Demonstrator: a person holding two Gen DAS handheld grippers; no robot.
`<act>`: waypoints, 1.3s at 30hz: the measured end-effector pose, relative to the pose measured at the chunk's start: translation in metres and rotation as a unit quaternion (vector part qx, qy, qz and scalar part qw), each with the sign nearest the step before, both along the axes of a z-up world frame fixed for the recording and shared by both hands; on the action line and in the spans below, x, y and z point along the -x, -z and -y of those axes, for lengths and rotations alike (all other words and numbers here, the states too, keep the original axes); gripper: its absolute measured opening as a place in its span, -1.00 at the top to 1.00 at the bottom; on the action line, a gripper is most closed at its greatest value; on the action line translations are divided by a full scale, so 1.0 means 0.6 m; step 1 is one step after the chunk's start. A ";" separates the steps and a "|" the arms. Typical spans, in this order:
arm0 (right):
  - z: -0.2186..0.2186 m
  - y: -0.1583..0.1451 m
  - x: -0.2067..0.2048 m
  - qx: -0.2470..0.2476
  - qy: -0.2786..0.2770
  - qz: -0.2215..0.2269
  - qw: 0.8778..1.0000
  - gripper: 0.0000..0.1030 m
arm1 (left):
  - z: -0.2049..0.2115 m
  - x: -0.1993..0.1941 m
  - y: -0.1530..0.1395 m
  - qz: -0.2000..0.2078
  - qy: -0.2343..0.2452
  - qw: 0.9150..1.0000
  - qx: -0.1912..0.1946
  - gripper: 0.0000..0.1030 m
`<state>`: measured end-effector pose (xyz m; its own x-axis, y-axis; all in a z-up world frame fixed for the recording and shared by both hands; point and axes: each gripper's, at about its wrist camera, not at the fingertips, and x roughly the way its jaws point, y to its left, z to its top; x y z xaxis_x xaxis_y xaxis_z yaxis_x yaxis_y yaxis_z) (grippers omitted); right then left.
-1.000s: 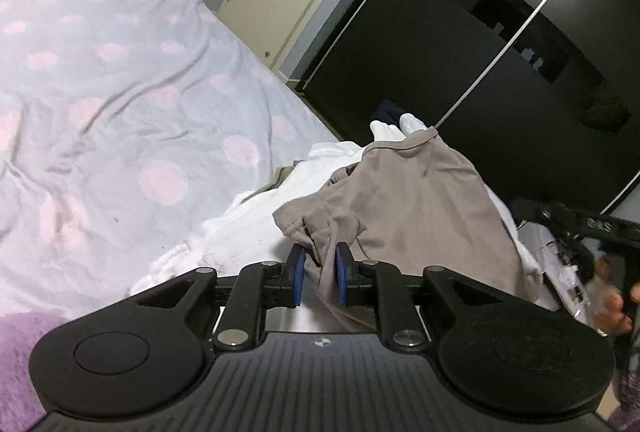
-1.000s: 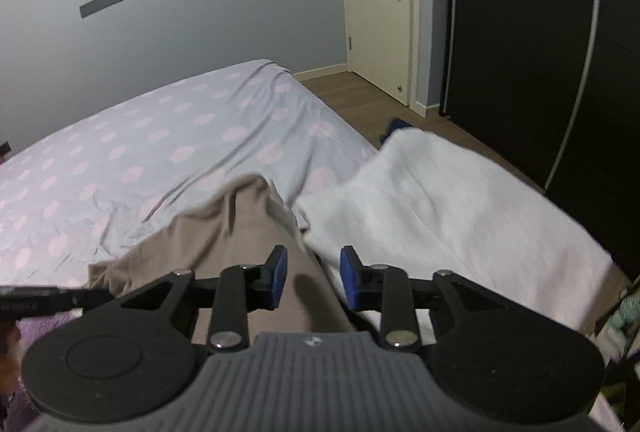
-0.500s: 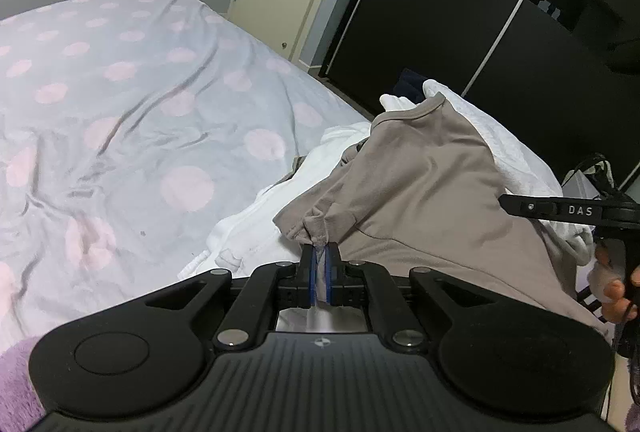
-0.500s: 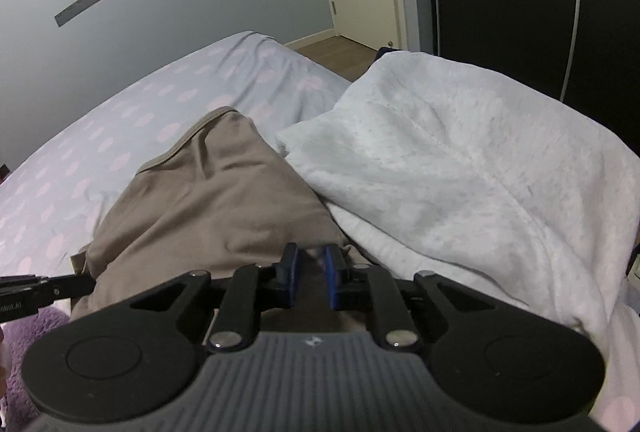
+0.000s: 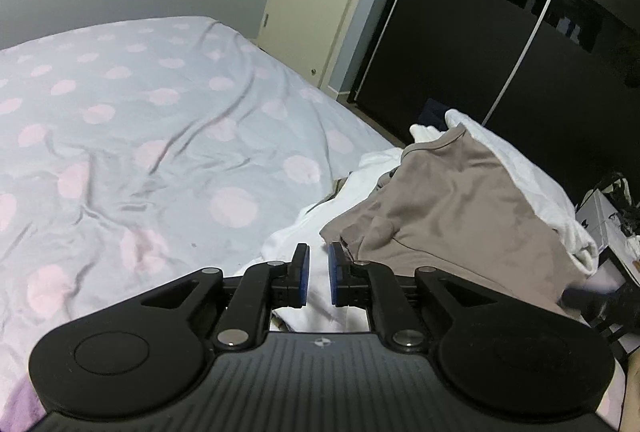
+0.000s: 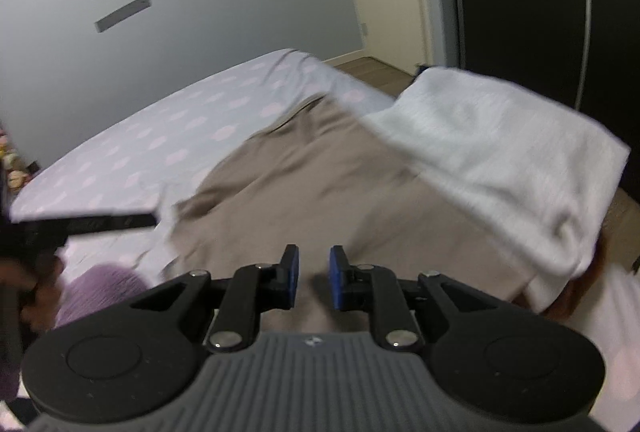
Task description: Fold clothes
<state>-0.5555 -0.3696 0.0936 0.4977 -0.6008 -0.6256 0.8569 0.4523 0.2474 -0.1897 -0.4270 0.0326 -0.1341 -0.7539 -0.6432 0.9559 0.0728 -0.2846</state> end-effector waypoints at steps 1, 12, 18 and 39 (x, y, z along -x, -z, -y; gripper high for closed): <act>-0.013 0.007 -0.007 -0.004 -0.007 0.004 1.000 0.62 | -0.007 0.003 -0.005 0.002 0.001 1.000 0.003 0.86; -0.076 -0.004 -0.006 0.030 0.038 0.002 0.999 0.30 | -0.078 0.089 -0.066 0.018 0.065 0.996 0.050 0.58; -0.125 -0.066 0.022 0.088 0.077 0.007 0.993 -0.11 | -0.119 0.141 -0.094 0.048 0.084 0.992 0.082 0.24; -0.219 -0.057 0.032 0.071 0.023 -0.015 0.997 -0.55 | -0.217 0.197 -0.087 0.076 0.051 0.991 0.096 -0.46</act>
<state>-0.5745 -0.2384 0.1279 0.4502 -0.7058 -0.5470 0.8835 0.4409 0.1583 -0.3077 -0.2966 0.0848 -0.1283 -0.8520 -0.5076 0.9884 -0.0682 -0.1353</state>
